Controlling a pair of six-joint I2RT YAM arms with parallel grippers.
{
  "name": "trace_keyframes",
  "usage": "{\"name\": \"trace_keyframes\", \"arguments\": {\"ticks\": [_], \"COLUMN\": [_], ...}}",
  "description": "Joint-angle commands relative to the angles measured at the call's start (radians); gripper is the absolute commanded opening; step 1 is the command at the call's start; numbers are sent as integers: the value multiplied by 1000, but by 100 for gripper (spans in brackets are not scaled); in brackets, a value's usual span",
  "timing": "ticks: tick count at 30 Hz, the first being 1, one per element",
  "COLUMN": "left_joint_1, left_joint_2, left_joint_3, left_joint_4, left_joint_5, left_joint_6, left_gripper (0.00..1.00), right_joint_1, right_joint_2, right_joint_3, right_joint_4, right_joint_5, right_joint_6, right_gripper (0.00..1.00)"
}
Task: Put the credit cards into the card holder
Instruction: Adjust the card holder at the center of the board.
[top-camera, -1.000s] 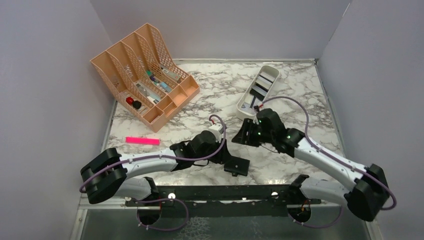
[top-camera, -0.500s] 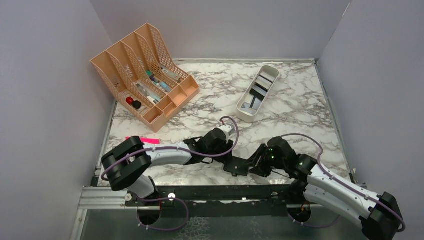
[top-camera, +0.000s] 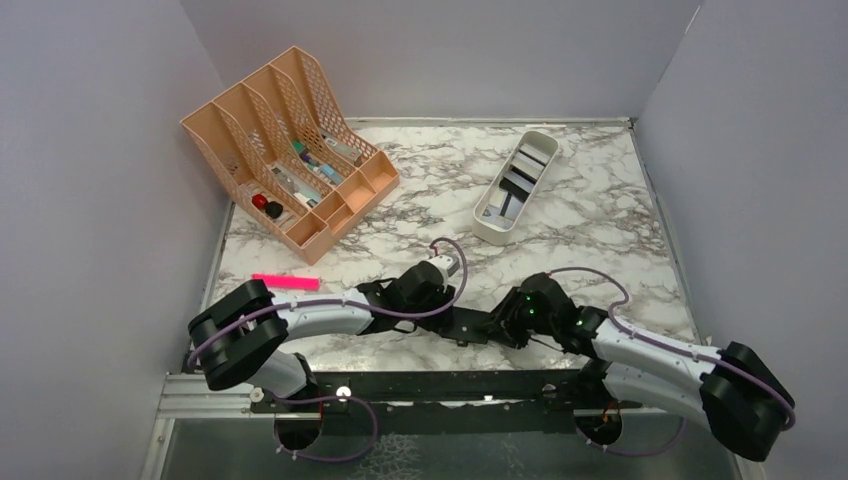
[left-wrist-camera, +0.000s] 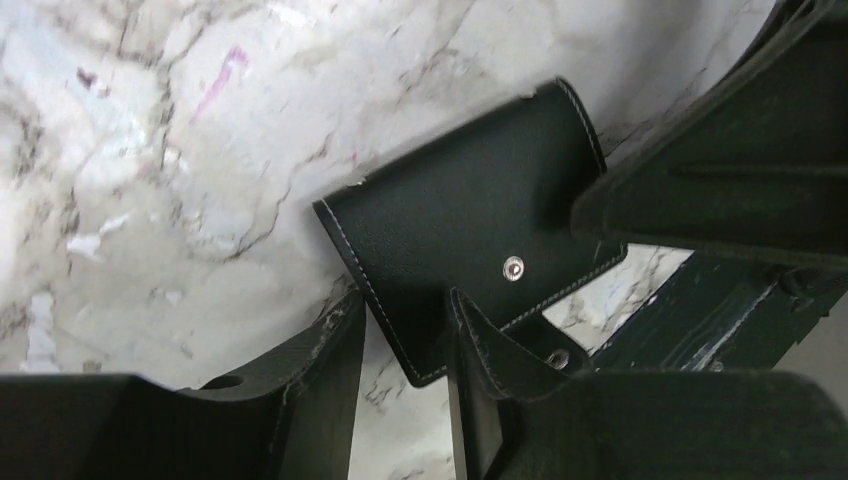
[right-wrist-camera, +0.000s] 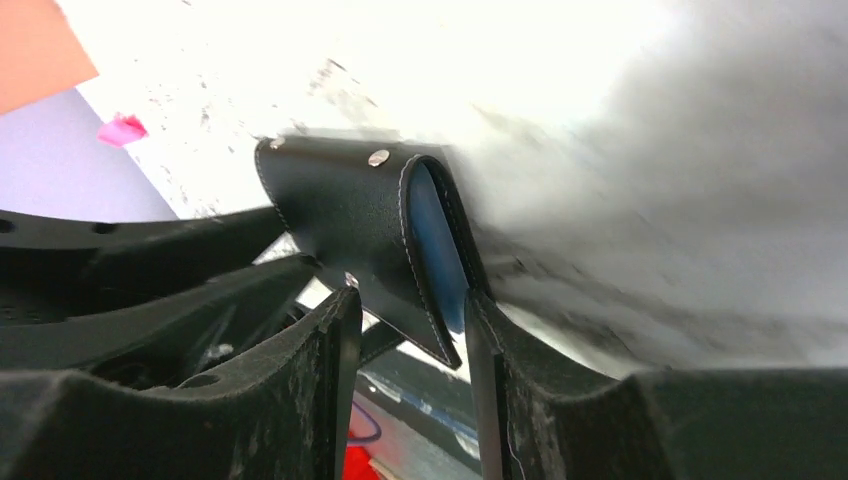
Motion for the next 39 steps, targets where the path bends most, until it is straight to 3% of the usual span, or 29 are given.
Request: {"name": "trace_keyframes", "arguments": {"ticks": [1,5,10,16,19,25,32,39], "left_joint_1": [-1,-15,-24,-29,-29,40,173,177], "left_joint_2": [-57,-104,-77,-53,-97,-201,-180,-77], "left_joint_3": [-88,-148,-199,-126,-61,-19,-47,-54], "left_joint_4": [45,114,320,306,127,-88,-47,18], "left_joint_5": [27,46,126,130,40,-98,-26,33], "left_joint_6": [-95,-167,-256,-252,-221,-157,-97,-71], "left_gripper": [36,33,32,32,35,42,48,48], "right_joint_1": [4,-1,-77,-112,-112,-89,-22,10], "right_joint_2": [142,309,491,526,446,278,282,259], "right_joint_3": [26,245,491,721,699,475,432,393], "right_joint_4": [364,257,130,-200,-274,-172,-174,-171], "right_joint_5": [41,85,82,190,165,24,44,50], "right_joint_6": [-157,-424,-682,-858,-822,-630,-549,-518], "right_gripper": [46,48,49,54,53,43,43,25]}}
